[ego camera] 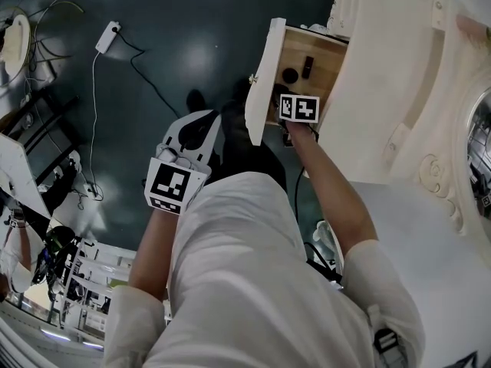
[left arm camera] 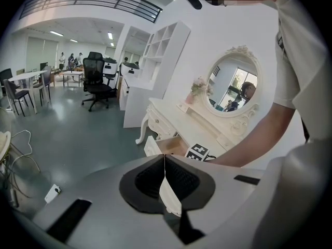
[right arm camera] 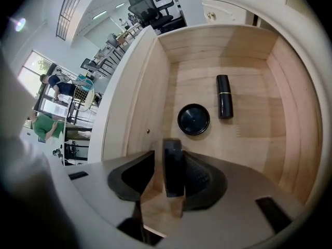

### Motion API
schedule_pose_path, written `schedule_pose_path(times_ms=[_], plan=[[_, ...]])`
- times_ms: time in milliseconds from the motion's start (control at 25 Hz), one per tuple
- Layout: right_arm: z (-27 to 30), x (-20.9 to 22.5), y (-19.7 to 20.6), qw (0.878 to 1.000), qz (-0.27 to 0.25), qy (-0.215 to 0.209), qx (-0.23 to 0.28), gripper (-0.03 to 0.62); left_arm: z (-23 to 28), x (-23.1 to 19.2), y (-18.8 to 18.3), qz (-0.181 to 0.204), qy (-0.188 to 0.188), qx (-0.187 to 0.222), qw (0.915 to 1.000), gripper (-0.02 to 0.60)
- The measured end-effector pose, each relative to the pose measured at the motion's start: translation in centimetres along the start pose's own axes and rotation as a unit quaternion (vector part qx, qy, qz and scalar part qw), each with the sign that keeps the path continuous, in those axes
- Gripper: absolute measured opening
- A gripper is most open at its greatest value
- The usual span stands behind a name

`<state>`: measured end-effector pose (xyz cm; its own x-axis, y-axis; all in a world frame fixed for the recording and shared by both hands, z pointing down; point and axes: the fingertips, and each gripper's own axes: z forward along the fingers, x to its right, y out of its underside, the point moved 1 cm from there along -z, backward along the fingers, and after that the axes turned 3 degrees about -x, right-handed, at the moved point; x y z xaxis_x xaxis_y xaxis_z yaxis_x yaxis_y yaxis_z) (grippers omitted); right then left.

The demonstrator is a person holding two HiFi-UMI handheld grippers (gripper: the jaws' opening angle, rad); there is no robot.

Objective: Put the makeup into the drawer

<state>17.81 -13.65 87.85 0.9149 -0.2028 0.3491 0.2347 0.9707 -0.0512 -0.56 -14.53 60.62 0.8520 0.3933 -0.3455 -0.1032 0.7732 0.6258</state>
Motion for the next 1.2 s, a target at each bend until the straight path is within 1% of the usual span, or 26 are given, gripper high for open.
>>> schedule_pose_path(times_ms=[40, 80, 160, 400, 520, 640, 720, 840, 920, 1080, 1200], plan=[[-0.2, 0.1, 0.0, 1.0, -0.001, 0.005, 0.003, 0.166, 0.0, 0.1, -0.1, 0.001, 0.0, 0.002, 1.0, 0.017], [-0.5, 0.2, -0.1, 1.0, -0.002, 0.01, 0.007, 0.184, -0.1, 0.1, -0.1, 0.002, 0.0, 0.002, 1.0, 0.017], [-1.3, 0.2, -0.3, 1.0, -0.002, 0.018, 0.017, 0.186, -0.4, 0.3, -0.2, 0.004, 0.001, 0.001, 1.0, 0.017], [-4.2, 0.3, -1.2, 0.998, -0.004, 0.044, 0.055, 0.187, -1.2, 1.0, -1.1, 0.018, 0.005, 0.017, 0.9997, 0.017], [-5.5, -0.2, -1.2, 0.997, -0.005, 0.041, 0.068, 0.187, -1.8, 1.3, -1.6, 0.027, 0.004, 0.023, 0.9994, 0.017], [-6.8, -0.9, -1.2, 0.996, -0.017, 0.04, 0.084, 0.187, -2.4, 1.7, -2.4, 0.033, 0.003, 0.035, 0.9988, 0.017], [-8.0, -1.5, -1.4, 0.994, -0.028, 0.039, 0.103, 0.186, -2.8, 1.6, -2.9, 0.035, 0.002, 0.045, 0.9984, 0.017], [-9.8, -2.6, -1.8, 0.989, -0.051, 0.032, 0.138, 0.159, -3.5, 1.4, -3.6, 0.045, 0.001, 0.054, 0.9976, 0.017], [-11.3, -3.1, -2.2, 0.984, -0.062, 0.037, 0.161, 0.132, -4.1, 1.2, -3.9, 0.052, 0.0, 0.058, 0.997, 0.017], [-14.8, -3.6, -2.9, 0.974, -0.066, 0.049, 0.21, 0.084, -5.1, 1.2, -4.3, 0.061, 0.004, 0.065, 0.996, 0.017], [-17.5, -4.5, -3.2, 0.964, -0.073, 0.056, 0.249, 0.064, -6.0, 1.3, -4.4, 0.071, 0.011, 0.07, 0.995, 0.017]])
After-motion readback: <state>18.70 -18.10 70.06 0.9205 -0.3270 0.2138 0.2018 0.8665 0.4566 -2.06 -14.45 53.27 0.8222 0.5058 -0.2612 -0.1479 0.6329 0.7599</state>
